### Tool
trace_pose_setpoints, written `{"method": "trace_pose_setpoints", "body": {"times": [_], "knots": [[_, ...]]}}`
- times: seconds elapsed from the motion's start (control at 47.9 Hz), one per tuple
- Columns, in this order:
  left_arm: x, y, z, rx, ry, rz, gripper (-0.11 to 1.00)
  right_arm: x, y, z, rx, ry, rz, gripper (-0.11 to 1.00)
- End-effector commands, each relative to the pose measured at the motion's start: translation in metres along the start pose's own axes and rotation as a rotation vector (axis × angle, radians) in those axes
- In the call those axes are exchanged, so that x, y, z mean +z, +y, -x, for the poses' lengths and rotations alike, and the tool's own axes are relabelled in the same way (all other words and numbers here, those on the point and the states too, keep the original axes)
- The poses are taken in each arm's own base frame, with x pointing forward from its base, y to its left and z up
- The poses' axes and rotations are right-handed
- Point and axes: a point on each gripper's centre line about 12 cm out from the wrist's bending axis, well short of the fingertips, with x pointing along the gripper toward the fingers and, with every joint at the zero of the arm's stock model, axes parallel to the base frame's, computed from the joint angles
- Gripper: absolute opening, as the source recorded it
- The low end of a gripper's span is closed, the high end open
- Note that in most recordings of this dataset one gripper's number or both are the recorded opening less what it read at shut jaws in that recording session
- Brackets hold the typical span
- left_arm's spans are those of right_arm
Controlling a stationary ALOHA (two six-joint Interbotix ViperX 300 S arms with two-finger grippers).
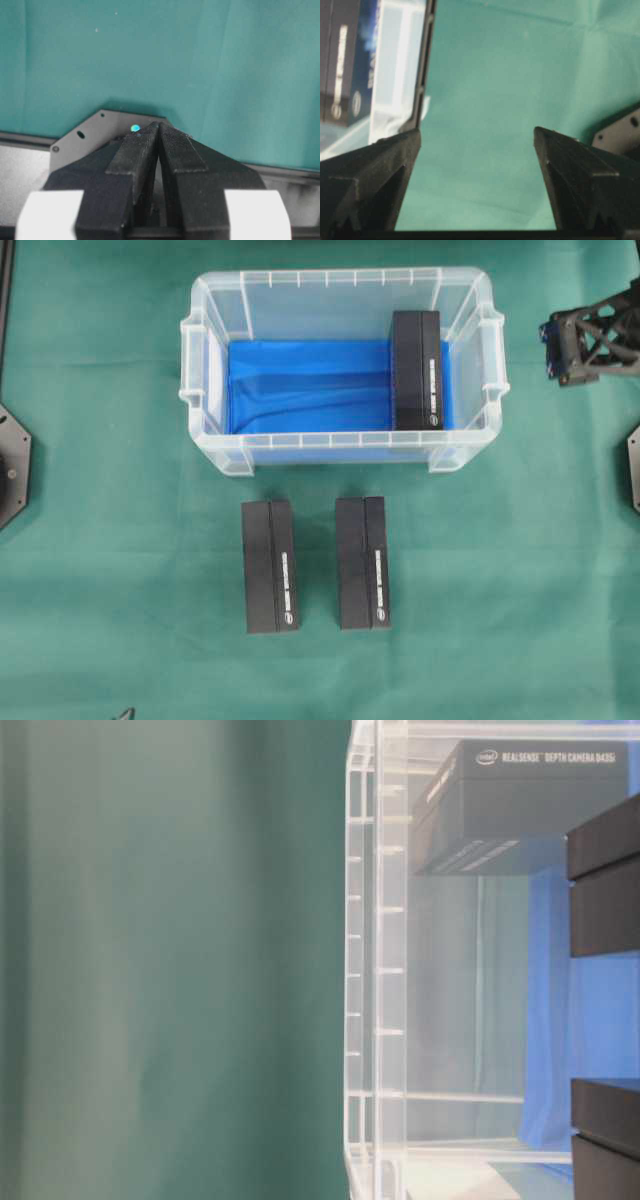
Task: Take the box out of the case with the right arm.
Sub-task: 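Open the right gripper and retract it to the right, then move the right gripper over the right black box in the case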
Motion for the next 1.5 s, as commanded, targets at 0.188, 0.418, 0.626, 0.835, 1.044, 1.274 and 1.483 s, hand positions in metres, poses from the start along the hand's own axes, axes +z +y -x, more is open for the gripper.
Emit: {"method": "trace_pose_setpoints", "body": {"times": [0.188,0.418,0.626,0.835,1.044,1.274,1.483], "knots": [[0.001,0.001,0.004,0.0,-0.017,0.003,0.0,0.006,0.001,0.003,0.027,0.003,-0.02,0.89],[0.001,0.001,0.003,-0.001,-0.016,0.002,0.0,0.006,0.001,0.002,0.026,0.006,-0.02,0.89],[0.002,0.001,0.004,0.001,-0.016,0.001,0.0,0.007,0.004,0.004,0.04,0.005,-0.026,0.89],[0.002,0.001,0.003,0.002,-0.011,0.001,0.0,0.007,0.046,0.001,0.141,0.024,-0.025,0.89],[0.001,0.001,0.004,0.0,-0.017,0.0,0.0,0.006,0.107,-0.016,0.142,0.034,0.011,0.9],[-0.001,0.002,0.006,-0.003,-0.029,-0.001,0.0,0.01,0.139,-0.027,0.133,0.036,0.008,0.9],[-0.004,0.002,0.009,-0.005,-0.04,-0.004,0.0,0.009,0.135,-0.031,0.079,0.045,-0.005,0.9]]}}
